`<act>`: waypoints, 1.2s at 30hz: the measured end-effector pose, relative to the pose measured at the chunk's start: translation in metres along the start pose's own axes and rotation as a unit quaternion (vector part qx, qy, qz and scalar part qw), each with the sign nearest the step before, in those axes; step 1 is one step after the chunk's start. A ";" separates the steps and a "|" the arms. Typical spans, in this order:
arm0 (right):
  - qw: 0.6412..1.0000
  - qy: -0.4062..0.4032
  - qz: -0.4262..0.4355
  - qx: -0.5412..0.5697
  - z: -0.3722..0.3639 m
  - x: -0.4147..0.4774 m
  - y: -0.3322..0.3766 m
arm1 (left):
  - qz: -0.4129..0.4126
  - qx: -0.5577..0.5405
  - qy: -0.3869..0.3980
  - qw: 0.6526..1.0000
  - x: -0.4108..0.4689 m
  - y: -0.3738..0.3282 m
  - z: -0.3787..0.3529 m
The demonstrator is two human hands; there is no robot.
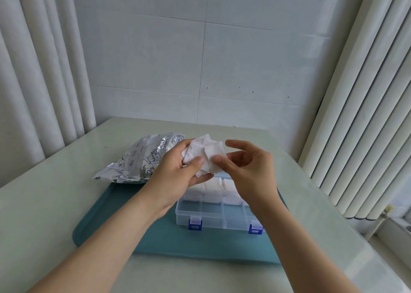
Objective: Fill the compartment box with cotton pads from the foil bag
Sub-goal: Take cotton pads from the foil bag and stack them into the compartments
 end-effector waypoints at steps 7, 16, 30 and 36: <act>0.999 0.046 -0.012 -0.002 -0.005 -0.001 -0.003 | -0.004 -0.015 -0.002 1.000 -0.001 -0.003 -0.001; 0.994 0.022 -0.066 0.089 0.008 0.003 -0.003 | 0.002 -0.033 -0.067 0.997 0.001 -0.003 0.011; 0.983 0.090 0.084 -0.133 -0.010 -0.006 0.011 | 0.045 0.023 0.073 0.996 -0.004 -0.003 -0.005; 0.976 0.089 0.105 -0.166 -0.012 -0.008 0.012 | 0.040 0.062 0.092 0.993 -0.008 -0.007 -0.008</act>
Point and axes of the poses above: each hand's wrist, its own x-axis towards the middle knuckle, its own z-axis out of the back of the hand, y = z × x, the point moved 4 cm from there along x, towards the middle knuckle, and after that the axes turned 11 degrees about x, right-handed, at the moved point
